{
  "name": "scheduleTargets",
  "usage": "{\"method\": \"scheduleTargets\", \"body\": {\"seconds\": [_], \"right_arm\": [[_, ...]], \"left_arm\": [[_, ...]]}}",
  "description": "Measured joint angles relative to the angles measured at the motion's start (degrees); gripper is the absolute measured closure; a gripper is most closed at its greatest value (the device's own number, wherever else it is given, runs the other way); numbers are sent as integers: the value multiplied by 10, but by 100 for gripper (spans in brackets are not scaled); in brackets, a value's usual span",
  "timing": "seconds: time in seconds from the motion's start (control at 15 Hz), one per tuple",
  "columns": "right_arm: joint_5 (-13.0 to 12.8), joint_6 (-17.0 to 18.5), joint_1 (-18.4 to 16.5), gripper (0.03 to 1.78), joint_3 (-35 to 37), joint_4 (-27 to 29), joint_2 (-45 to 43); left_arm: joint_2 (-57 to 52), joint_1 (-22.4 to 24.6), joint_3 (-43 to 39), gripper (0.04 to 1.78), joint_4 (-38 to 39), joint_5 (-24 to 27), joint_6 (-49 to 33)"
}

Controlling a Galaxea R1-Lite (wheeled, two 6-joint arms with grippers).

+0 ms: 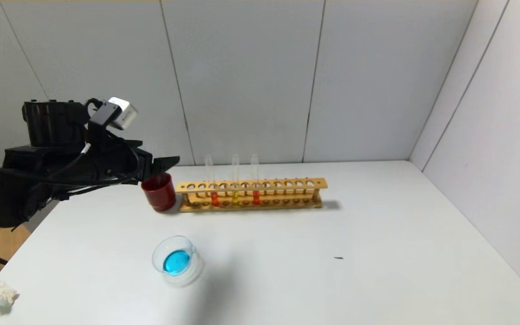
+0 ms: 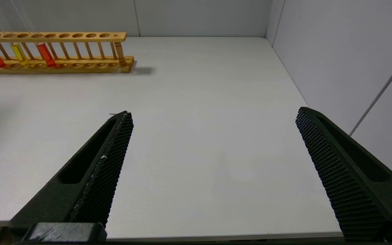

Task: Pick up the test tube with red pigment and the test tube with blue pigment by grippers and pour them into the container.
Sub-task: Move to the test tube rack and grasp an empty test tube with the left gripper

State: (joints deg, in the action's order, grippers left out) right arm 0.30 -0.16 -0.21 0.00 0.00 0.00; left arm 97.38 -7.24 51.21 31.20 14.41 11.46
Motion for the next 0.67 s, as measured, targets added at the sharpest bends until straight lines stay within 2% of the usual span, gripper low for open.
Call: {"method": "scheduleTargets", "body": {"seconds": [0.4, 0.67], "right_arm": [[0, 0, 0, 6, 0, 0, 0], [0, 0, 0, 6, 0, 0, 0]], "left_arm": [[1, -43, -63, 7, 10, -3, -9], [49, -64, -65, 7, 77, -17, -6]]}}
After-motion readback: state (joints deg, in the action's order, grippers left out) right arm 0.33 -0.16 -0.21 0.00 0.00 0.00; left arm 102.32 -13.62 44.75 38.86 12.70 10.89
